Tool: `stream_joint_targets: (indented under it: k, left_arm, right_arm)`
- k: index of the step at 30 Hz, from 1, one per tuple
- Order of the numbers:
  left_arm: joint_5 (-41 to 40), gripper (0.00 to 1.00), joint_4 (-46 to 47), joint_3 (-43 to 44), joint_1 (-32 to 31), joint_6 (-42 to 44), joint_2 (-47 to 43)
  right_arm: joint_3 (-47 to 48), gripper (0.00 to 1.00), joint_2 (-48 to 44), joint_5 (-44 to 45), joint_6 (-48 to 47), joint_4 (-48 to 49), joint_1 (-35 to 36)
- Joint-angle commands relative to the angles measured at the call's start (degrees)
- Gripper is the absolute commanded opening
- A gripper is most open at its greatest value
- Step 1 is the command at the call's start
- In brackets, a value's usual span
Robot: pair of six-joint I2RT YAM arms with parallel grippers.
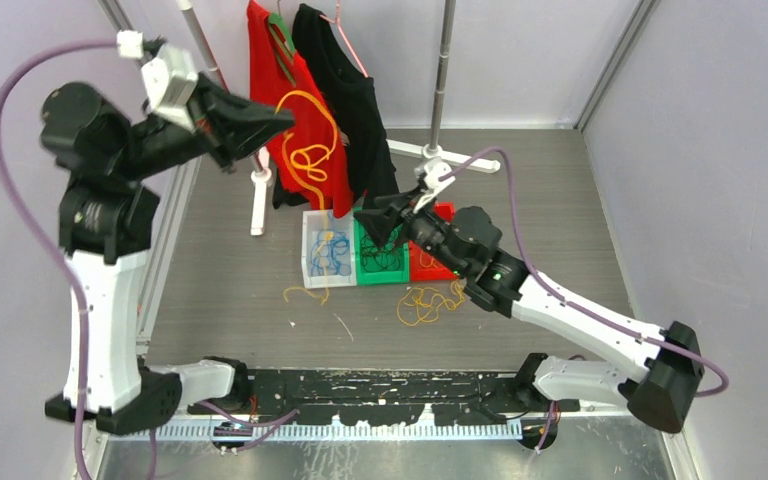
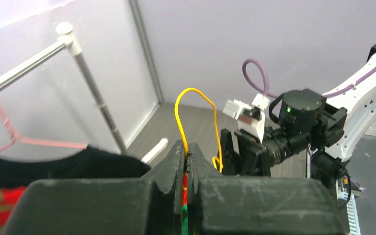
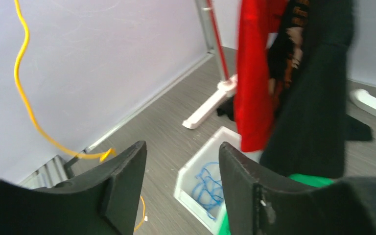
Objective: Untangle the cables
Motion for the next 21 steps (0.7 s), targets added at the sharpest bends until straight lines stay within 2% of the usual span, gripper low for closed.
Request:
stream_joint_targets:
  k: [1,5,7,12,16,18,21]
  left_arm:
    - [-7.84,0.0,9.09,7.57,-9.48,-1.83,7.24]
    - [-12.21,0.0,5.7,14.92,-17.79,4.34,13.7]
    - [-13.51,0.0,5.72,17.81,-20.47,6.13,16.89]
    - [-15.32,0.0,6.42,27.05,-25.24,9.44,25.38]
    - [-16.2,0.0,6.4,37.49,-26.92,9.37,33.02]
    - [-16.71,0.0,7.35,39.2,-27.73,10.01,35.66]
    - [-17.25,0.0,9.14,39.07,-28.99,11.27,37.58]
  right_arm:
    - [-4.41,0.65,-6.47,-1.24,3.54,-2.39,-4.86]
    - [-9.63,0.79,-10.51,-9.02,0.44,-0.76,-5.32]
    - [-10.81,0.82,-12.05,-9.24,-0.35,-1.97,-5.32]
    - [-12.81,0.83,-15.26,-1.19,-1.96,-3.3,-5.41]
    - [-10.9,0.78,-12.91,12.79,-5.66,-5.76,-5.57]
    - [-10.15,0.76,-12.23,18.87,-7.02,-6.52,-5.91]
    - [-10.0,0.76,-12.65,19.31,-7.16,-6.39,-7.4]
